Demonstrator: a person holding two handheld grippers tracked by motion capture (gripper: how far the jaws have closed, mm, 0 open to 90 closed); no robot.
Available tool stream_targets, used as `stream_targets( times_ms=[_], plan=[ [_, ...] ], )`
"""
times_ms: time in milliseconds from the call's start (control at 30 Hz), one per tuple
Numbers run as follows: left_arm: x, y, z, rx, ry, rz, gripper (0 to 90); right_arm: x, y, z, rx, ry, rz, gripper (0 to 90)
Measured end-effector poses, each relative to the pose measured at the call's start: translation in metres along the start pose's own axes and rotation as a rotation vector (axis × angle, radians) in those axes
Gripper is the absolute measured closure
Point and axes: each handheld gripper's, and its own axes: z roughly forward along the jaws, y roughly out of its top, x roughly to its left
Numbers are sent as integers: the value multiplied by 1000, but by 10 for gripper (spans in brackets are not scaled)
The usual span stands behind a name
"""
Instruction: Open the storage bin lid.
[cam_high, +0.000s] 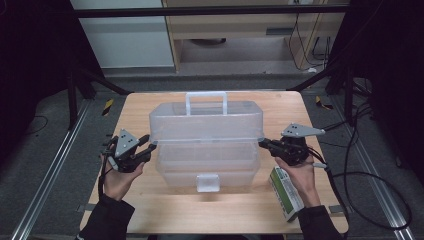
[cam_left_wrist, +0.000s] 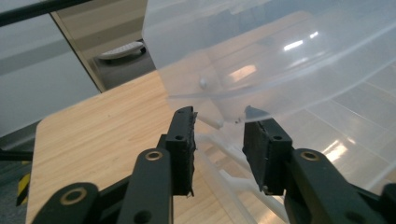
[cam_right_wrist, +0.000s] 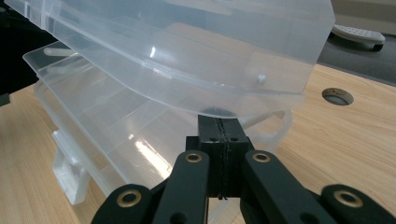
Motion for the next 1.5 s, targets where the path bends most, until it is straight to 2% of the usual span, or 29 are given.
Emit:
stream_targets(
  times_ms=[167,267,400,433,500,567,667,833,1000,1300,1367,1500],
  plan=[
    [0,0,5,-19,11,18,583,0,0,0,2,-1,-1,900],
    [0,1,6,-19,8,5,584,0,0,0,4,-1,-1,900],
    [0,1,7,-29,-11,-1,597,0,0,1,2,1,-4,900],
    [1,2,8,-42,-13,10,608,0,0,1,4,3,-3,900],
    [0,2,7,-40,-18,-5,623,1,-1,2,8,1,-4,900],
    [0,3,7,-48,-10,14,630,1,-1,2,12,0,-3,900],
    [0,3,7,-53,-3,22,634,1,-1,3,15,-3,-6,900],
    [-1,3,6,-39,3,18,648,2,-2,2,27,-21,-15,885],
    [-1,4,6,-36,5,16,651,3,-6,3,63,-40,-31,840],
    [-1,5,6,-28,6,12,653,3,-17,3,123,-77,-20,718],
    [-1,6,6,-27,6,8,653,6,-20,5,155,-102,-42,667],
    [-1,6,6,-27,4,3,653,9,-22,7,171,-103,-49,628]
  ],
)
